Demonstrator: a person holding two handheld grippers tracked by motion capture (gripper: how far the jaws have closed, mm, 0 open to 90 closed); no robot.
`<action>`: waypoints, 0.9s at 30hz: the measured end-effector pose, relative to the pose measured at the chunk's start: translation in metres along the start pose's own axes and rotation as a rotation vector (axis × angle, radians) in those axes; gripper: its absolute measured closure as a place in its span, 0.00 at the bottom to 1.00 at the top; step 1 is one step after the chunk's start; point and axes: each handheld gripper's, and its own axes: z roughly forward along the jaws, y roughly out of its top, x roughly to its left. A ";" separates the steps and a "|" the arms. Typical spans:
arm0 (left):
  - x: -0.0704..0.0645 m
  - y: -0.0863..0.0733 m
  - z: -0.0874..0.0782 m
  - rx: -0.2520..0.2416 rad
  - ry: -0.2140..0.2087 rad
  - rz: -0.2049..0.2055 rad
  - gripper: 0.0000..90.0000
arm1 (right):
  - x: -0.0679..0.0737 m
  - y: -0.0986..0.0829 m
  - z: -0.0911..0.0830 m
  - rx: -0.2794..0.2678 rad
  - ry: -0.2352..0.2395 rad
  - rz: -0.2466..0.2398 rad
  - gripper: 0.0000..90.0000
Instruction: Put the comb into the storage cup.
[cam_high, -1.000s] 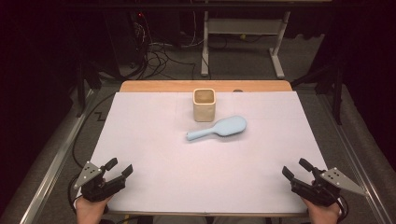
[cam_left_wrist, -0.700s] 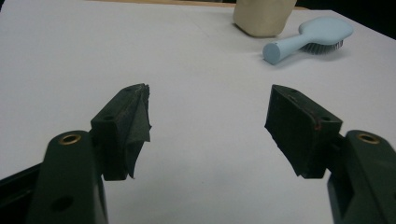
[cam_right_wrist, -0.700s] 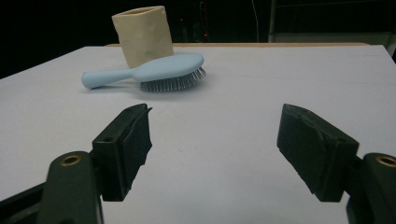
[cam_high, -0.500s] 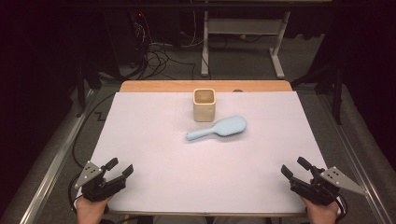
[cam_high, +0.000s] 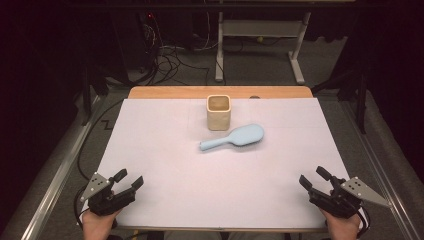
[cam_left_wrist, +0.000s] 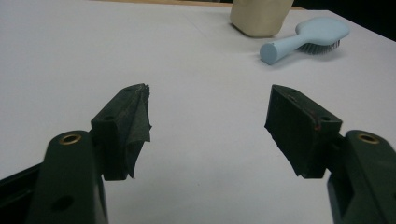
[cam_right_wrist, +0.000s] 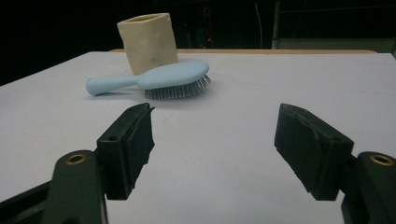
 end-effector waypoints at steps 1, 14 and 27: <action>0.000 0.000 0.000 0.000 0.000 0.000 0.35 | 0.000 0.000 0.000 0.000 0.000 0.000 0.32; 0.000 0.000 0.000 -0.004 0.000 0.003 0.35 | 0.008 0.004 0.012 0.001 0.025 -0.028 0.33; -0.002 0.001 0.002 -0.002 -0.005 0.011 0.35 | 0.013 0.006 0.019 0.002 0.039 -0.034 0.34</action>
